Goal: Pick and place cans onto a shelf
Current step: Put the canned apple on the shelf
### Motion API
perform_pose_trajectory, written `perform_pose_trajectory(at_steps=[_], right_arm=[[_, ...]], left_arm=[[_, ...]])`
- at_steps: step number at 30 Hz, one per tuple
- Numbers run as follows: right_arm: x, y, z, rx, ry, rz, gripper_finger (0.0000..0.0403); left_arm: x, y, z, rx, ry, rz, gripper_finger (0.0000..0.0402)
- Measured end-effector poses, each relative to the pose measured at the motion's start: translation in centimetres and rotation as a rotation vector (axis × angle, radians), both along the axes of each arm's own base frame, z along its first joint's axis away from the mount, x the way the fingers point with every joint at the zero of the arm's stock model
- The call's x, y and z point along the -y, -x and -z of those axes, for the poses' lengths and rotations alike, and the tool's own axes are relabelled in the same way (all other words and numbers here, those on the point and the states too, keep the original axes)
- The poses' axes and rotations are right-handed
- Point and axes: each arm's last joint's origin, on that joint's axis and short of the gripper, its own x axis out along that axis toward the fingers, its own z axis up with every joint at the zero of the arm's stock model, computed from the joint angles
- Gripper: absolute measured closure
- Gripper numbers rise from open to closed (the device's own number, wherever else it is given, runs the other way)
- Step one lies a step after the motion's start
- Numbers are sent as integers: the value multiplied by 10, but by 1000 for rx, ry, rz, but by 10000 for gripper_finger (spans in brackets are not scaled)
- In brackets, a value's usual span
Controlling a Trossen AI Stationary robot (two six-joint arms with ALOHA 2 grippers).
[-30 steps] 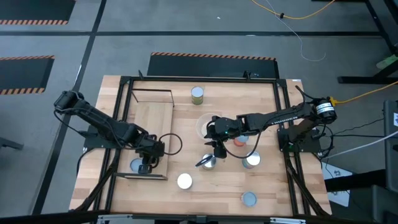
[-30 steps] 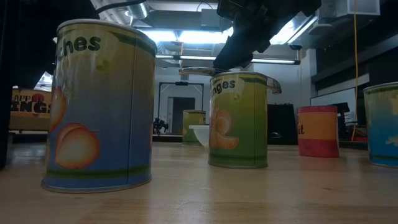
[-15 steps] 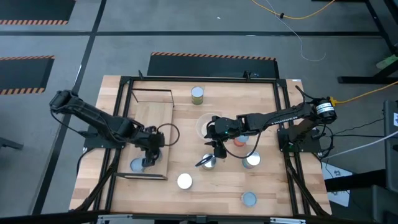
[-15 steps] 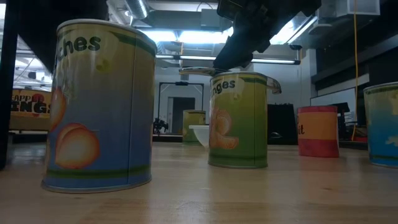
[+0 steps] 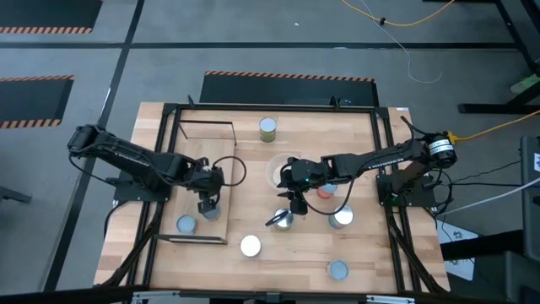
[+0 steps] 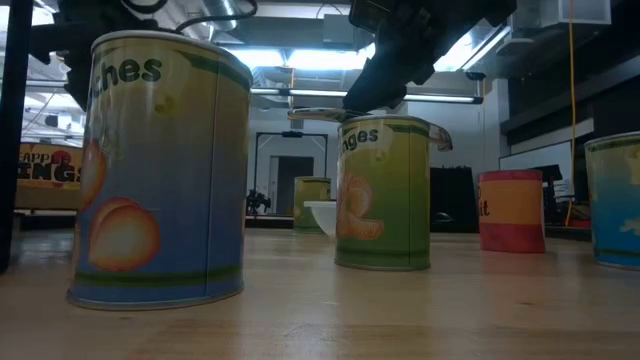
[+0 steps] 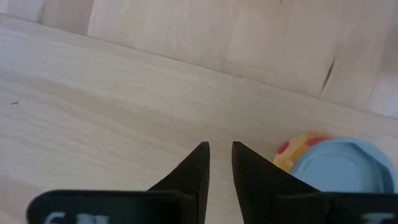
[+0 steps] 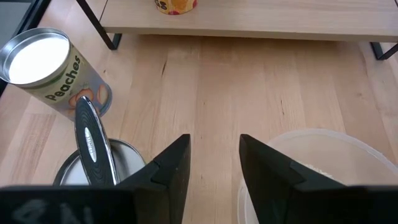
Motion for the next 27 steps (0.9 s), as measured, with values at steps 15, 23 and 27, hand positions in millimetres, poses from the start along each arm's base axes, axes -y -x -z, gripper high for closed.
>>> perform_pose_trajectory(at_steps=[15, 23, 27], right_arm=[[0, 0, 0, -1, 0, 0, 260], [0, 0, 0, -1, 0, 1, 260], [0, 0, 0, -1, -1, 2, 260]], left_arm=[[18, -5, 9, -37, 71, 92, 349], [28, -4, 8, -34, 149, 146, 349], [31, -3, 8, -33, 169, 167, 353]])
